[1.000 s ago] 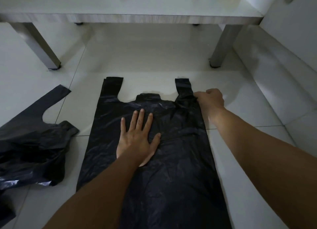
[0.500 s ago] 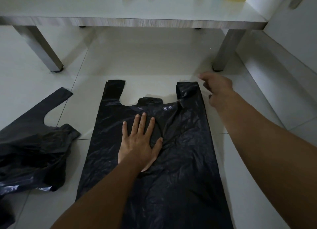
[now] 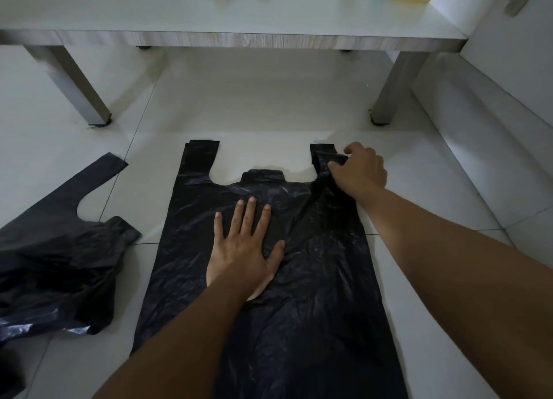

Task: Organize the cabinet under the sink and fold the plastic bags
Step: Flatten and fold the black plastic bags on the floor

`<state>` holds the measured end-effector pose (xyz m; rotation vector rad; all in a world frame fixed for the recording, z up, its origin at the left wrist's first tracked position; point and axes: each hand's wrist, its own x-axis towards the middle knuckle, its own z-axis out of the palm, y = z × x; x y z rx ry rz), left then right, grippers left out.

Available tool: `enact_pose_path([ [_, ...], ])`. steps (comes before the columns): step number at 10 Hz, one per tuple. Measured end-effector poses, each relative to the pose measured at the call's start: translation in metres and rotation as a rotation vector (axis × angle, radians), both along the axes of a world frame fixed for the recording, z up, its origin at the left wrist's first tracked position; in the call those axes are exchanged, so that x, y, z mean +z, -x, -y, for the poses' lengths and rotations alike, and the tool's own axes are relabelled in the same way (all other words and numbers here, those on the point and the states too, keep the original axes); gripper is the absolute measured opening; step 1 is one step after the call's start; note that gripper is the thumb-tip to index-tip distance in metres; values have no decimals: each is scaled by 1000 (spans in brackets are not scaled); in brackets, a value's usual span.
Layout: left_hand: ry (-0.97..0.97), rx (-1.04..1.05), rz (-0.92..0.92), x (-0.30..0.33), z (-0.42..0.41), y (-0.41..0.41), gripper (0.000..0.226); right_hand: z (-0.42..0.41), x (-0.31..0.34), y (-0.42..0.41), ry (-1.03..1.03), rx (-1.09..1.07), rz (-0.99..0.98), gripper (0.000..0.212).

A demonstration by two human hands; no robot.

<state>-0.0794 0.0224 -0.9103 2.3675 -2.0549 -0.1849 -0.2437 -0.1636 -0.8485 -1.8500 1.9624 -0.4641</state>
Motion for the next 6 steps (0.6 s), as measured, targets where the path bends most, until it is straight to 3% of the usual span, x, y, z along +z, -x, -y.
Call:
enact_pose_path([
  [1, -1, -4, 1, 0, -1, 0, 74, 6, 2, -8, -139, -136, 184, 59],
  [2, 0, -4, 1, 1, -1, 0, 74, 20, 9, -11, -254, -282, 596, 45],
  [3, 0, -1, 6, 1, 0, 0, 73, 38, 11, -12, -265, -343, 779, 44],
  [4, -4, -2, 4, 1, 0, 0, 73, 50, 12, -10, -207, -308, 895, 56],
  [5, -3, -3, 2, 0, 0, 0, 73, 51, 9, -5, -107, -305, 833, 67],
  [6, -3, -1, -1, -1, 1, -1, 74, 33, 5, -5, -25, -333, 563, 71],
])
